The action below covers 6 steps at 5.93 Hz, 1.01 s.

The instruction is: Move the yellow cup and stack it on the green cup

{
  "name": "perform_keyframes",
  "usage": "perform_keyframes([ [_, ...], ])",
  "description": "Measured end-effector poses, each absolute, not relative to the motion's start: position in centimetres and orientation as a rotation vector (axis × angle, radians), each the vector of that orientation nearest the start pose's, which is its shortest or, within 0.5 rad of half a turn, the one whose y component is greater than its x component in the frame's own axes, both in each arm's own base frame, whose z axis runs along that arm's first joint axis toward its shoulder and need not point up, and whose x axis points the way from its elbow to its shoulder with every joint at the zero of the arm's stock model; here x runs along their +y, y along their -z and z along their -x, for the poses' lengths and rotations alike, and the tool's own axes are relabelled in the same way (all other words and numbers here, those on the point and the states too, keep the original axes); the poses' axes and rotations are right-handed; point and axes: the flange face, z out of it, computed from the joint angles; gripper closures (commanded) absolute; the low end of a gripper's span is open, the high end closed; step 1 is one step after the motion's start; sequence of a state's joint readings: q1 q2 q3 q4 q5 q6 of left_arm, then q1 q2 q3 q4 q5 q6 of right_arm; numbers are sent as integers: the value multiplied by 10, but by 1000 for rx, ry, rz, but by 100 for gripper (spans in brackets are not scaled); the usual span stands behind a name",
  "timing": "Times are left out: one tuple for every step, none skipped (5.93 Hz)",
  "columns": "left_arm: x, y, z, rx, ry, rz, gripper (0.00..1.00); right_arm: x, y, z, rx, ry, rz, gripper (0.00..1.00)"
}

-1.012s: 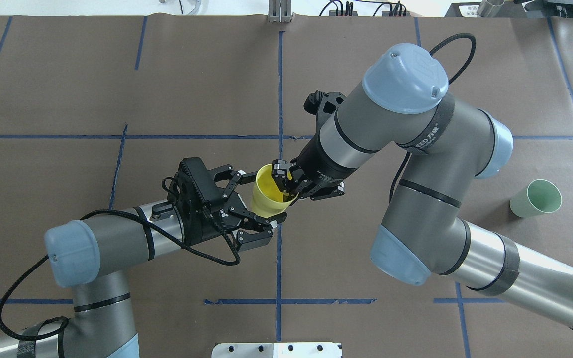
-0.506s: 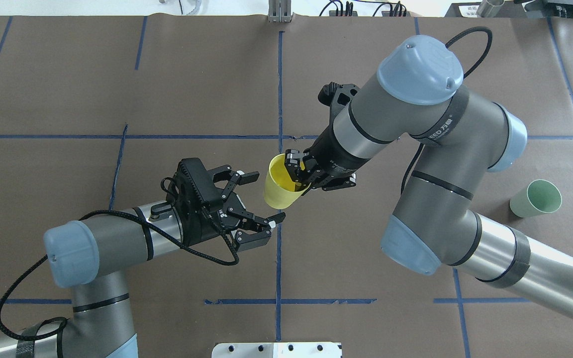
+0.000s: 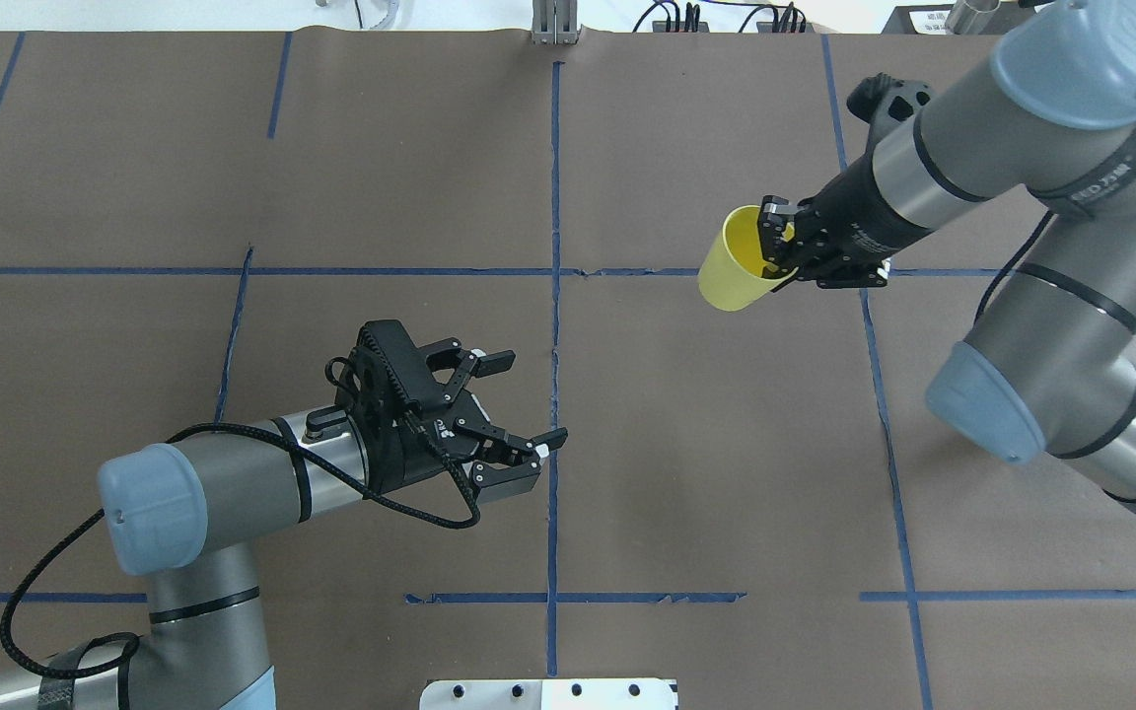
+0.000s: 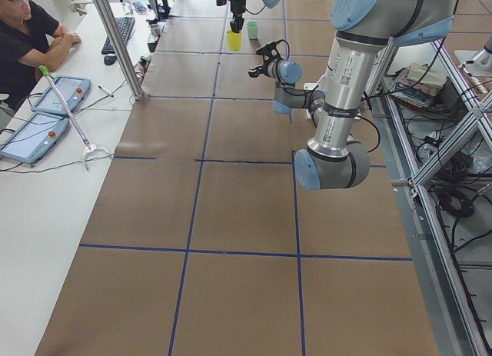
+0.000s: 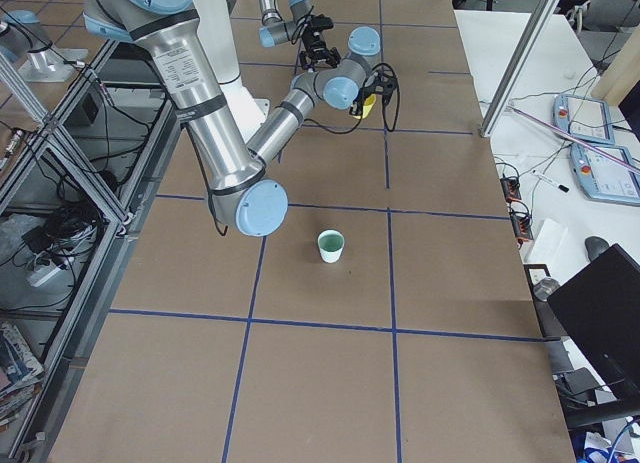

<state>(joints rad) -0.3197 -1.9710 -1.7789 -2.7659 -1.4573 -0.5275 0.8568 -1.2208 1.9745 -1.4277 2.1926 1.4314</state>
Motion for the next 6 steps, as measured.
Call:
perform_keyframes([
  [-313,-213,-489,1391,-372,-1158,0,-465,-305,272,-992,-437,81,100],
  [-310,-214,-492,1430,-328,-1093,0,-462,-341,234,-955,-476,62,100],
  [-306,-215,-495,1456,-305,-1048,0,-453,-374,199,-931,-487,34,100],
  [-302,-215,-498,1483,-274,-996,0,-441,-407,167,-912,-497,12,100],
  [-299,-217,-501,1504,-238,-937,0,-425,-441,146,-894,-498,1,100],
  [-297,-218,-504,1512,-217,-899,0,-414,-474,136,-866,-496,7,100],
])
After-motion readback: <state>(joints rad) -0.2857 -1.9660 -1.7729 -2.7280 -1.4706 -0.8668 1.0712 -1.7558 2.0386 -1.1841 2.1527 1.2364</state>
